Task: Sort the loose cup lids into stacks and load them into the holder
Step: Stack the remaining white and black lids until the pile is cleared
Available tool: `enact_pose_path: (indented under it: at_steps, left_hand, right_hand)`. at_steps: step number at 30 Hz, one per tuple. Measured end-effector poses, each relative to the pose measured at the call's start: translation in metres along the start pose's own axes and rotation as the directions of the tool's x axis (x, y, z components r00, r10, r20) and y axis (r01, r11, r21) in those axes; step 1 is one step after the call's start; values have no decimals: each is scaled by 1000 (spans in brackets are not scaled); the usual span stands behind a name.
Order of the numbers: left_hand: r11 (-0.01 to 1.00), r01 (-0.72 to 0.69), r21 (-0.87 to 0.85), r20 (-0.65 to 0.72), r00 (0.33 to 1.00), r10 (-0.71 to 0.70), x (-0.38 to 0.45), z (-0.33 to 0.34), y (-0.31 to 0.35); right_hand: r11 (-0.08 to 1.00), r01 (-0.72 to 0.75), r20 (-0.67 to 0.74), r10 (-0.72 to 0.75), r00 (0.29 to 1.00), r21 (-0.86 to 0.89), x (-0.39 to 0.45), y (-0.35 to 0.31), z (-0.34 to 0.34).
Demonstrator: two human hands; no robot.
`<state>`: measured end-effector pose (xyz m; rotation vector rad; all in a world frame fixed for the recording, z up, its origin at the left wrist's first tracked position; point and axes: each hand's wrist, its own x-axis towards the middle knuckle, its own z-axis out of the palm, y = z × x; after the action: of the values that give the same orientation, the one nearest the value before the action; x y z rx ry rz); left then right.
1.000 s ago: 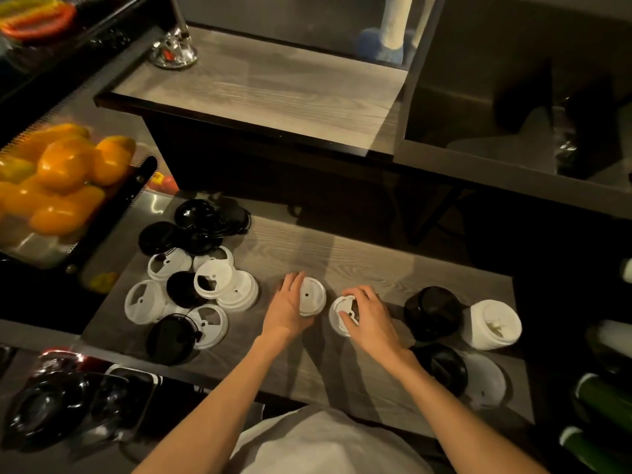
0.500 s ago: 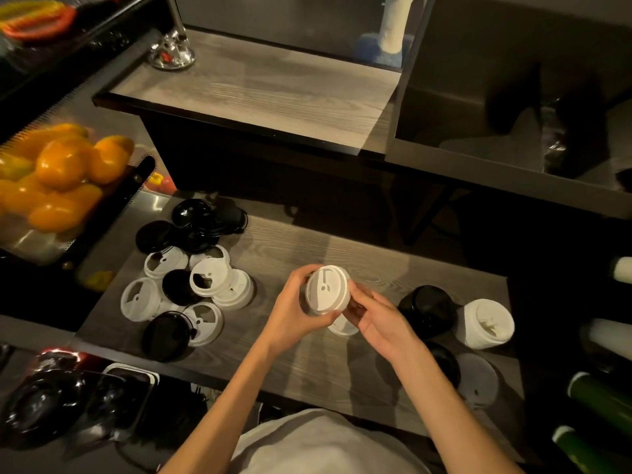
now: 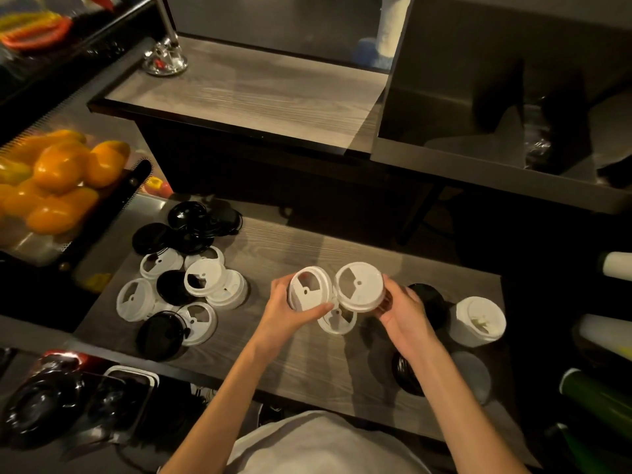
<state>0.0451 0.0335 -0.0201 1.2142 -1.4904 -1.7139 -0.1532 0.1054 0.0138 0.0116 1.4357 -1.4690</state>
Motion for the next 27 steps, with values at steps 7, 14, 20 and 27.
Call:
enact_pose_path:
  at_steps: [7,14,20,27]
  left_hand:
    - [902,95,-420,112,992,-53,-5,11,7]
    - [743,187,-642,189,978,-84,-8,19,16]
    - [615,306,-726,253,951,-175,-11,37,28]
    - [696,309,-648,240,950,-198,-11,45,25]
  right_hand:
    - [996,86,0,-86,996,-20,-9,-11,0]
    - [995,81,39,-83,996,51,-20,-16,7]
    - [892,165,27,-170,985,-421,-21,10,12]
    - [426,589,402,-453,796,-686,-35,4,1]
